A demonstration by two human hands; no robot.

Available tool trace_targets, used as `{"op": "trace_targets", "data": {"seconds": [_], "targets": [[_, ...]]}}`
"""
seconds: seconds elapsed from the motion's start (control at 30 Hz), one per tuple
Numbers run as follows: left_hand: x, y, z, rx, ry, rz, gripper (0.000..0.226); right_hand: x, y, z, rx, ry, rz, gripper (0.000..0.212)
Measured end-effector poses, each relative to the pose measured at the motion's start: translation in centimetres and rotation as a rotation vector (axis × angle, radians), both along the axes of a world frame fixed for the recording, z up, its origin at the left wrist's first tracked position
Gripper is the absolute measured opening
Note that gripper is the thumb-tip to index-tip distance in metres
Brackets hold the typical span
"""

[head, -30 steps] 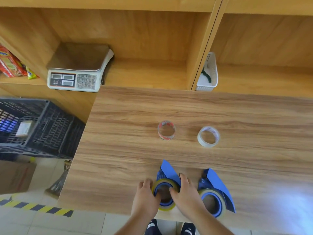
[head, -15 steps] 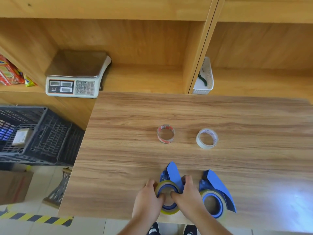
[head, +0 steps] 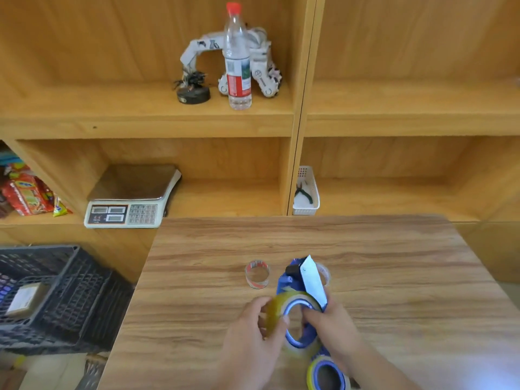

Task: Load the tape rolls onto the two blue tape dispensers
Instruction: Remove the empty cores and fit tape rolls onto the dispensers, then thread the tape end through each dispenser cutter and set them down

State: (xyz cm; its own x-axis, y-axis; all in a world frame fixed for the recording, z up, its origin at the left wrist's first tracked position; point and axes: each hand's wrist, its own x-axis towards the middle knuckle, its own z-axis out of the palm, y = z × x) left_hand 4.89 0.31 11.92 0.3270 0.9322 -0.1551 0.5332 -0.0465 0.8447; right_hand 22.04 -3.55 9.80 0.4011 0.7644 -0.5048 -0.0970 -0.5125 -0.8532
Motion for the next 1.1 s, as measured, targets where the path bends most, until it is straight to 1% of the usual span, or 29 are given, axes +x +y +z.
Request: {"op": "trace_targets", "data": {"seconds": [0.03,0.13,0.2,0.27,0.3,0.37,0.4,0.43,0.53,0.6,0.63,0.67,0.77,0.87,0.93,1.0,1.1], "targets": [[0.0,-0.3,0.8,0.022,-0.043,0.005,0.027,0.2,-0.2,0.6,0.018,0.012,-0.005,0.032],[0.1,-1.4,3.2,0.150,-0.119,0.046,0.037,0.3,-0.8,2.9,0.127,0.049,-0.017,0.029],[0.5,-2.5,4.8,0.217,-0.160,0.092,0.034,0.2,-1.2,4.3,0.227,0.104,-0.083,0.035],[0.8,-3.4,6.1,0.318,-0.193,0.094,0.050,0.3,-1.6,5.8,0.321,0.152,-0.113,0.037],[0.8,-3.8,6.7,0.359,-0.209,0.080,0.054,0.3,-2.0,6.8,0.358,0.171,-0.081,0.032],[0.7,-4.4,8.2,0.412,-0.251,0.050,0.051,0.5,-2.7,8.9,0.405,0.206,0.011,0.014],[0.5,-4.4,8.9,0.435,-0.267,0.026,0.047,0.5,-3.1,9.9,0.413,0.237,0.052,0.009],[0.2,-4.3,9.7,0.459,-0.272,0.000,0.042,0.7,-3.5,10.4,0.413,0.267,0.085,0.010],[-0.7,-3.4,11.7,0.452,-0.226,-0.109,0.031,1.0,-4.0,10.8,0.379,0.311,0.175,0.022],[-1.4,-3.1,13.2,0.420,-0.197,-0.204,0.026,1.3,-4.3,10.5,0.350,0.330,0.221,0.045],[-1.6,-3.1,13.9,0.399,-0.180,-0.252,0.024,1.4,-4.6,10.5,0.342,0.342,0.244,0.053],[-1.7,-3.2,14.5,0.382,-0.162,-0.291,0.021,1.5,-5.0,10.4,0.338,0.364,0.264,0.056],[-1.9,-3.7,15.8,0.370,-0.108,-0.380,0.017,1.7,-6.0,10.6,0.313,0.414,0.348,0.053],[-1.7,-4.3,16.8,0.404,-0.029,-0.439,0.013,1.7,-6.9,10.0,0.309,0.499,0.378,0.045],[-1.4,-4.6,17.3,0.464,0.048,-0.500,0.011,1.7,-7.3,9.8,0.301,0.528,0.366,0.040],[-0.9,-4.8,17.8,0.540,0.154,-0.577,0.015,1.8,-7.6,9.6,0.276,0.545,0.391,0.037],[-0.2,-4.8,18.6,0.606,0.233,-0.648,0.014,2.0,-7.8,9.4,0.219,0.536,0.423,0.042]]}}
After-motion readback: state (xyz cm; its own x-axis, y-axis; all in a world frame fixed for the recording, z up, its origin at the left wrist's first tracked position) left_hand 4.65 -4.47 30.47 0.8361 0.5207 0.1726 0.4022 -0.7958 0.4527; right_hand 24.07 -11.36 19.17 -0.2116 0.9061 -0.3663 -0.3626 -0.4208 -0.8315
